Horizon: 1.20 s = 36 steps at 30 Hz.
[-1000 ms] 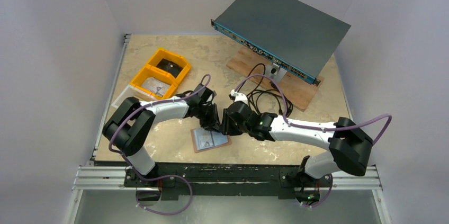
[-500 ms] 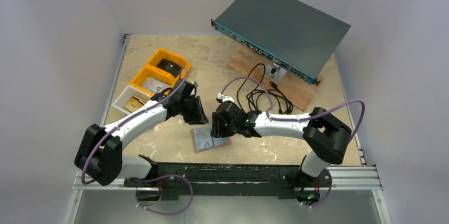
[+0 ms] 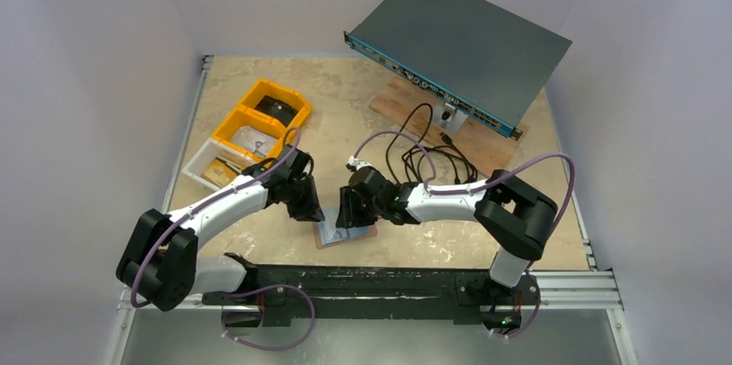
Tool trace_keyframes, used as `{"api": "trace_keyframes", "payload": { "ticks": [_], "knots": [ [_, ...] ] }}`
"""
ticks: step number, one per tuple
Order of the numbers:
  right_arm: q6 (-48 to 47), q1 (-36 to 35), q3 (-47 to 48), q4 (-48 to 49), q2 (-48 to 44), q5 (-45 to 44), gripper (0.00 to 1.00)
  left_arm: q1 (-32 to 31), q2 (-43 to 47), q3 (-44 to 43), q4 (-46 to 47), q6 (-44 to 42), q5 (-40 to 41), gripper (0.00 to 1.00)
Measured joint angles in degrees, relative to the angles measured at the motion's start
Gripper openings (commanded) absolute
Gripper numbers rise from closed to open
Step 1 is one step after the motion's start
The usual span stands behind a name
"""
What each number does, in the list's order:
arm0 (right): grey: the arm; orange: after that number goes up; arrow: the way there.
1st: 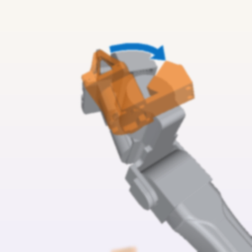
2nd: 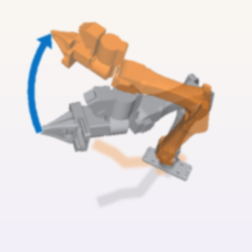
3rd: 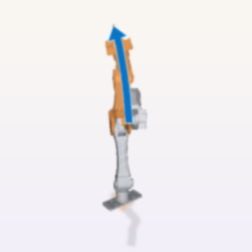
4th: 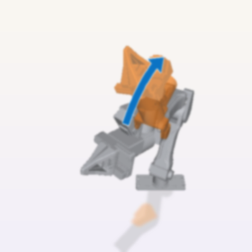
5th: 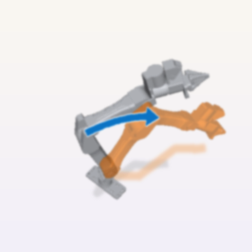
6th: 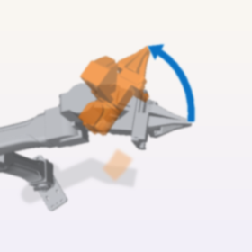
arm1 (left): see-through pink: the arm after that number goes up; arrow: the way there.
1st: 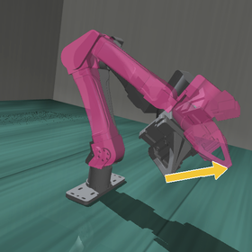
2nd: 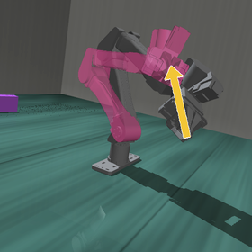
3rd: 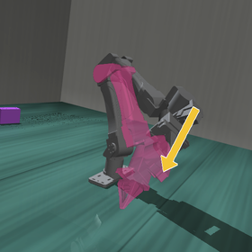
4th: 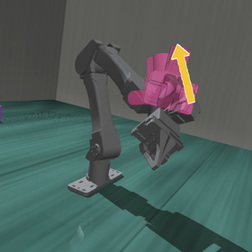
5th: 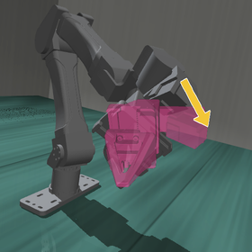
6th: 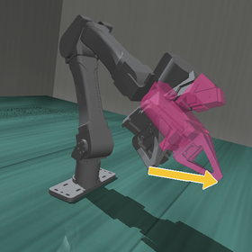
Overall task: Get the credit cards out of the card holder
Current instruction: Remove the credit card from the card holder.
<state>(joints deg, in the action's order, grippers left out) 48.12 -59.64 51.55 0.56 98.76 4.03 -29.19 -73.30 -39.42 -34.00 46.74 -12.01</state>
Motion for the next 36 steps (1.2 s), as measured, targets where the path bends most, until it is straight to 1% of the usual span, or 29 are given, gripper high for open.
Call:
{"api": "trace_keyframes", "payload": {
  "ticks": [6,18,23,26,28,36],
  "knots": [
    [1.4,1.2,-2.3,3.1,0.0,0.7,0.39,-0.1,-1.6,0.6,0.9,0.0,-0.1,0.12],
    [4.2,3.5,-5.9,12.5,1.1,6.5,0.39,-1.2,-6.1,0.8,4.7,0.2,-1.0,0.09],
    [5.0,4.2,-6.6,14.2,1.4,8.0,0.40,-1.3,-8.2,-0.7,4.1,0.2,-1.3,0.07],
    [5.7,5.0,-7.8,16.2,1.4,9.1,0.42,-1.4,-9.4,-1.9,3.0,0.2,-1.2,0.03],
    [6.5,5.9,-9.3,19.0,1.4,10.4,0.41,-1.4,-10.2,-2.6,2.3,0.2,-1.0,0.00],
    [11.6,10.5,-17.5,32.9,1.4,17.0,0.40,-2.0,-12.7,-4.5,1.9,0.2,-1.5,0.00]
  ]
}}
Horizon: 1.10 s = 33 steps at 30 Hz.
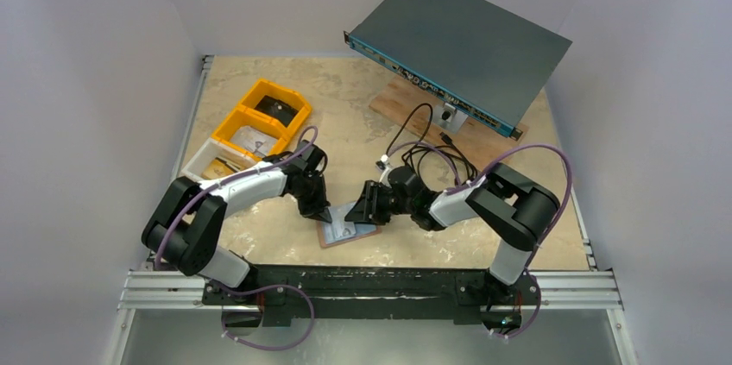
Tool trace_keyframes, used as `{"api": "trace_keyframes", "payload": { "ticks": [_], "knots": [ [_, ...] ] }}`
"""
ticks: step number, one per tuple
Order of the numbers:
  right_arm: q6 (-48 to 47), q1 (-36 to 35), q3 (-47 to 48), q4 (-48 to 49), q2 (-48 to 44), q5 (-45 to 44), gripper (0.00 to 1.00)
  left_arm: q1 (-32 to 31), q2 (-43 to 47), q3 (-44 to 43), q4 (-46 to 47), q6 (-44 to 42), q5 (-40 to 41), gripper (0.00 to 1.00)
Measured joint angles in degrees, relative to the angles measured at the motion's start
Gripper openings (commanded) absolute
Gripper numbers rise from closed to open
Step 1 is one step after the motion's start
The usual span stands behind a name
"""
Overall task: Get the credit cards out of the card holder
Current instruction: Remove the credit card from the card holder.
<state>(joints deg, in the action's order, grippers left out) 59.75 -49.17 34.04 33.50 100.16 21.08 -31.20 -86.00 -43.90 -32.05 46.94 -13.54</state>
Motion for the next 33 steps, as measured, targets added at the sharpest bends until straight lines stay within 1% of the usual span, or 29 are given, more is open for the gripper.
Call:
{"api": "trace_keyframes", "payload": {
  "ticks": [4,8,13,23,30,31,33],
  "knots": [
    [3.5,1.9,-3.5,7.7,1.5,3.2,0.37,0.0,-0.4,-0.4,-0.3,0.0,0.0,0.00],
    [6.1,2.8,-5.0,13.0,3.5,5.4,0.29,0.0,-0.7,-0.7,-0.7,0.0,-0.1,0.00],
    [8.8,3.1,-5.7,17.3,6.4,6.6,0.22,0.0,-0.7,-0.7,-0.7,0.0,-0.1,0.00],
    [12.3,4.0,-8.2,23.1,8.2,7.4,0.00,0.0,-1.3,-1.3,-1.4,0.0,0.0,0.00],
    [12.9,4.2,-8.8,24.5,8.2,7.4,0.00,0.0,-1.6,-1.6,-1.8,0.0,0.0,0.00],
    [13.0,4.2,-8.9,24.7,8.2,7.4,0.02,0.0,-1.6,-1.7,-1.8,0.0,0.0,0.00],
    [13.2,4.3,-9.0,24.9,8.2,7.4,0.12,0.0,-1.6,-1.7,-1.8,0.0,0.0,0.00]
  ]
}}
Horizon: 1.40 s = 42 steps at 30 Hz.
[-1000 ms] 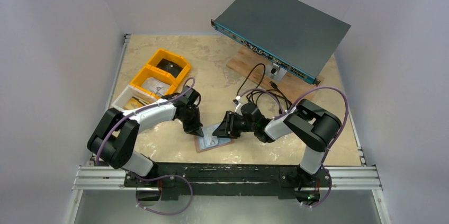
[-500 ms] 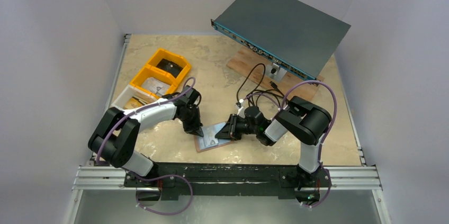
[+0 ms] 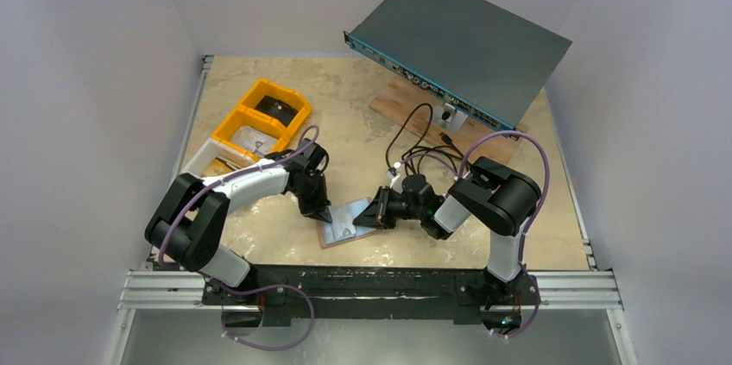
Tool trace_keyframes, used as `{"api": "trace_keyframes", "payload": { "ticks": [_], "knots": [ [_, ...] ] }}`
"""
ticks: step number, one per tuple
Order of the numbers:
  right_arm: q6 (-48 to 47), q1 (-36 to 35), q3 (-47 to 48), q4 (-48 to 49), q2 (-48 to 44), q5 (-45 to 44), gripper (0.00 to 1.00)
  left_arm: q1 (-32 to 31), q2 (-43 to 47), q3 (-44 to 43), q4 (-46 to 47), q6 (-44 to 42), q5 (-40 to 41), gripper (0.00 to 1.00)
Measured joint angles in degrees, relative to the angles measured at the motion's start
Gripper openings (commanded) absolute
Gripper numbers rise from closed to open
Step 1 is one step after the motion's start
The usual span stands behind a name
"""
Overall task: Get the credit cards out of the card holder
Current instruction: Remove the credit card from the card holder.
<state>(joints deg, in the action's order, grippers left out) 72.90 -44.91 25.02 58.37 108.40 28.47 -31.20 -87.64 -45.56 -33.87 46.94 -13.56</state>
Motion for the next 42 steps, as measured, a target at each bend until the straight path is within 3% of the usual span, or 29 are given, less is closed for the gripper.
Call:
{"api": "trace_keyframes", "payload": {
  "ticks": [1,3,24,31,42],
  "knots": [
    [0.1,0.0,0.0,0.0,0.0,0.0,0.18,0.0,0.0,0.0,0.0,0.0,0.0,0.00],
    [0.3,0.0,-0.1,0.0,0.0,0.0,0.20,0.0,0.0,0.0,0.0,0.0,0.0,0.00],
    [0.2,-0.1,1.5,0.3,1.2,0.1,0.11,0.0,-0.3,-0.2,-0.1,0.0,-0.2,0.00],
    [-0.3,-0.2,1.8,-0.9,1.2,0.0,0.00,0.0,-0.4,-0.3,-0.2,0.0,-0.2,0.00],
    [-0.7,-0.1,0.1,-1.9,-0.9,-2.0,0.00,0.0,-0.7,-0.6,-0.6,0.0,0.0,0.00]
  ]
}}
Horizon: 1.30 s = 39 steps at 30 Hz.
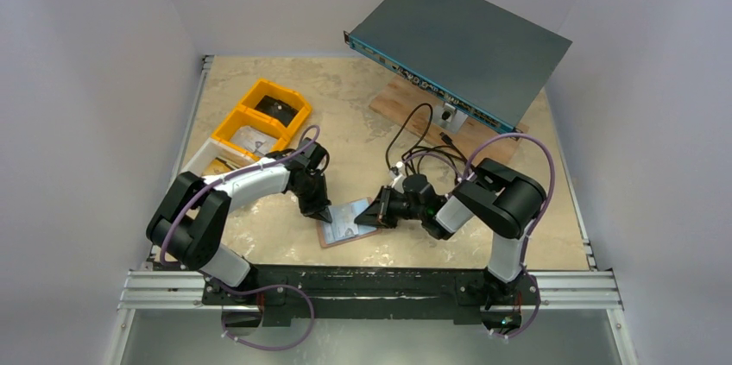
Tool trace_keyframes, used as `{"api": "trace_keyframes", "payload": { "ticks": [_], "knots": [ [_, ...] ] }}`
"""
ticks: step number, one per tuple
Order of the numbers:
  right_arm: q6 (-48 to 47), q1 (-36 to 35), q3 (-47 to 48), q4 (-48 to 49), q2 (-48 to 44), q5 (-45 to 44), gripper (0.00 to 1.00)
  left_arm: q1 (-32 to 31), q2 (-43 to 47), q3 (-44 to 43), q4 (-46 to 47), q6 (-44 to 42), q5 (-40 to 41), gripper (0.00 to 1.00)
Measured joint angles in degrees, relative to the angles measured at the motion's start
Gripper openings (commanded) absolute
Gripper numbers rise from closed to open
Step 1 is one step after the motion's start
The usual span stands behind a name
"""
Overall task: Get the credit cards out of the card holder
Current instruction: Remove the credit card from the card holder.
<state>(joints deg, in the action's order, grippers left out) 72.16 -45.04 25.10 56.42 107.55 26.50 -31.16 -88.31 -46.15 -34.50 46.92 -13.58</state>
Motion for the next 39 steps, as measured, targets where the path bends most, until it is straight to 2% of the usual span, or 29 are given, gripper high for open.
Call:
{"api": "trace_keyframes", "payload": {
  "ticks": [6,10,12,17,24,31,39],
  "knots": [
    [-1.4,0.5,-1.7,-3.6,-4.0,-1.9,0.00,0.3,0.0,0.0,0.0,0.0,0.0,0.00],
    [-2.1,0.5,-1.7,-4.7,-4.2,-2.1,0.22,0.3,0.0,0.0,-0.1,0.0,0.0,0.00],
    [-2.3,0.5,-1.6,-4.5,-4.2,-1.9,0.29,0.3,0.0,0.0,-0.1,0.0,0.0,0.00],
    [-2.4,0.5,-0.3,-3.1,-3.2,-0.8,0.32,0.3,0.0,0.0,0.0,0.0,-0.1,0.00],
    [-2.3,0.5,1.9,-1.0,0.2,0.7,0.24,0.3,0.0,0.0,0.0,0.0,-0.1,0.00],
    [-2.3,0.5,1.8,-1.5,0.9,1.1,0.00,0.3,0.0,0.0,-0.1,0.0,-0.1,0.00],
    [-3.3,1.7,-0.5,-4.4,-3.9,-0.6,0.00,0.3,0.0,0.0,-0.2,0.0,0.0,0.00]
  ]
}}
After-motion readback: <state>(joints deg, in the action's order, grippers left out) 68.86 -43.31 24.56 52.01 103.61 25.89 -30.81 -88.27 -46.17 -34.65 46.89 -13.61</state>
